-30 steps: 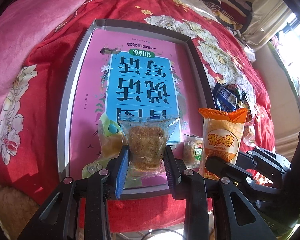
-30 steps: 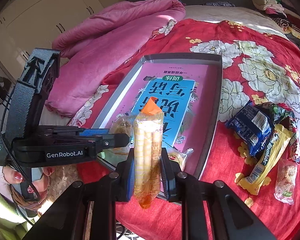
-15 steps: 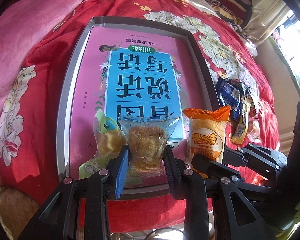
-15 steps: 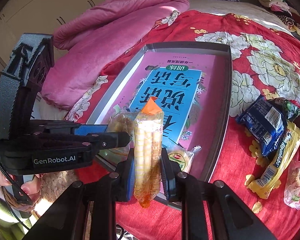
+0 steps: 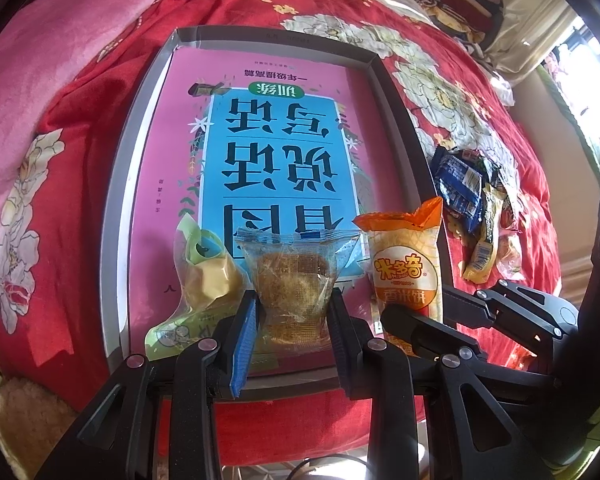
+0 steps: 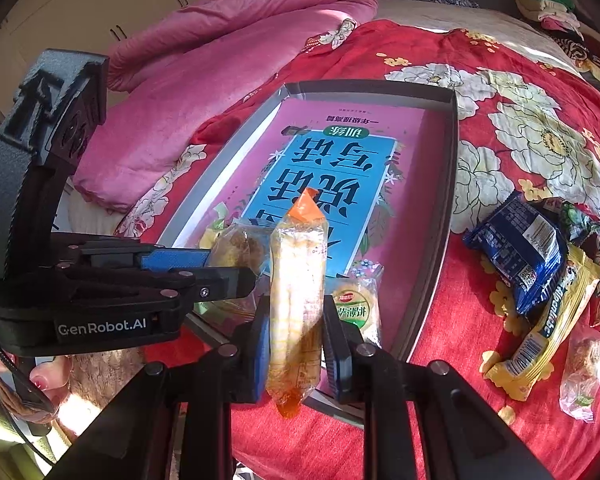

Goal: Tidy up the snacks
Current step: 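Bring the meat floss bag over the tray with the left gripper while the right brings the yellow bag, then open the left gripper over the tray while the right gripper releases the yellow bag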

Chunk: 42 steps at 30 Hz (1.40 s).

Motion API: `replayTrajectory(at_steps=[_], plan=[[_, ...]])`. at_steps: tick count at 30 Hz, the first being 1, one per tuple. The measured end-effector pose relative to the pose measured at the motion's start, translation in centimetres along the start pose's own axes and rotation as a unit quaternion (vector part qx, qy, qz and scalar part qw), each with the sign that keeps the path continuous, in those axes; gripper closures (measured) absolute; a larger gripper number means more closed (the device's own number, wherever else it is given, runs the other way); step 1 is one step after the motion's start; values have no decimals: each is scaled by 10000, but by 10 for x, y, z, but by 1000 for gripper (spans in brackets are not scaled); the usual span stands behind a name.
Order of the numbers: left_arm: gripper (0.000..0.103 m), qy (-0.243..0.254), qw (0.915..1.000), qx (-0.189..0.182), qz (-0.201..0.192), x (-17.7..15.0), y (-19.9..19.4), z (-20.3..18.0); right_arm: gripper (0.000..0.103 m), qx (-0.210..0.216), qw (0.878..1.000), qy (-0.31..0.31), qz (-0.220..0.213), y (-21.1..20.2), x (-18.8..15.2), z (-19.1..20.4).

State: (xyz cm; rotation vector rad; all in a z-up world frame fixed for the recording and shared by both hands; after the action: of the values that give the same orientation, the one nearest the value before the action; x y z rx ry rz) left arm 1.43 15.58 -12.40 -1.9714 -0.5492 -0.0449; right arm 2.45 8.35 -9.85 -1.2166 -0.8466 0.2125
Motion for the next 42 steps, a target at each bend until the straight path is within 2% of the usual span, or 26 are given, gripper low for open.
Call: replayTrajectory(at_steps=[14,33,42], plan=[[67,68,10000,17,59,-1,3,-5,79,-94,9999,80,35,-1,-3,-6],[66,2,10000,73,51,-1,0,-3,72,-67,9999,76,-13,-6,-3,-4],[63,-6,9999,93,56,-1,-1,-2,71,-54,10000,80,-12,-8,-4,-4]])
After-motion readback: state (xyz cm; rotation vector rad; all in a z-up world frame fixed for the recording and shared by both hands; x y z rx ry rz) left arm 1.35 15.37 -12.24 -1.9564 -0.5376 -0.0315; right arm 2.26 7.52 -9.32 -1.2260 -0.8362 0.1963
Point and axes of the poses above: each gripper's, at about its wrist camera, not at the fingertips, and y roughly the way its jaws point, z to its left, x to its top, the point moved 7 cm from there along y, roughly the way its jaws point, and after that the axes turned 14 degrees about -x, right-handed, at the moved point
